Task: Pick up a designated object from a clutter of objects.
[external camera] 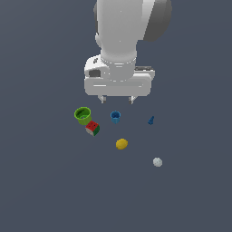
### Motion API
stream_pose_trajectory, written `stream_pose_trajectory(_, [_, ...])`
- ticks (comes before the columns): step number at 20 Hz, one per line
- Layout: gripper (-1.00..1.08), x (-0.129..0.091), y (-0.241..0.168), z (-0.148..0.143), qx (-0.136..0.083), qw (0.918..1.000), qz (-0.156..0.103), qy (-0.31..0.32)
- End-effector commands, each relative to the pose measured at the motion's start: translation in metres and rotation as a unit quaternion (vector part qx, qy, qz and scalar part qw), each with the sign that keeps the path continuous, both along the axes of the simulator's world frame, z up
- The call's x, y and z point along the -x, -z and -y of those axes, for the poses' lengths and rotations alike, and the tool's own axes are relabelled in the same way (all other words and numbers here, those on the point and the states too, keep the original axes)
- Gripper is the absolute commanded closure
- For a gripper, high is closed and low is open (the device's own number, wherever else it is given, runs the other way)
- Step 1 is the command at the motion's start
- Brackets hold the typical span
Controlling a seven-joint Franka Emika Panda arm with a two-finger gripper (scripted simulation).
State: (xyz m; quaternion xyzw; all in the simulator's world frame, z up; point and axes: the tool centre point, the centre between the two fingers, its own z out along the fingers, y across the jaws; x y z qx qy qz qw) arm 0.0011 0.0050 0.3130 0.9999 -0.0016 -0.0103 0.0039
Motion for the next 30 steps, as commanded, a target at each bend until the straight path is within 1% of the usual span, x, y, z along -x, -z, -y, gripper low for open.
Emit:
stream_pose_trajectory(1, [-0.92,0.0,0.0,0.0,0.0,1.0,0.0,0.0])
stream_pose_trajectory(4, [-0.92,-0.001,0.001,-0.005,-0.002,1.0,-0.001,-0.005])
stream_pose_trajectory(8, [-0.92,-0.002,0.004,-0.023,-0.011,0.9997,-0.004,-0.021])
stream_pose_trajectory(11, [-0.92,-0.002,0.004,-0.028,-0.013,0.9996,-0.005,-0.024])
stream_pose_trajectory(20, [-0.92,-0.003,0.012,-0.021,-0.013,0.9992,-0.004,-0.038])
stream_pose_trajectory(26, [-0.92,-0.004,0.028,-0.01,-0.015,0.9975,-0.003,-0.069])
stream_pose_trajectory(30, [-0.92,-0.004,0.043,0.001,-0.016,0.995,-0.002,-0.099])
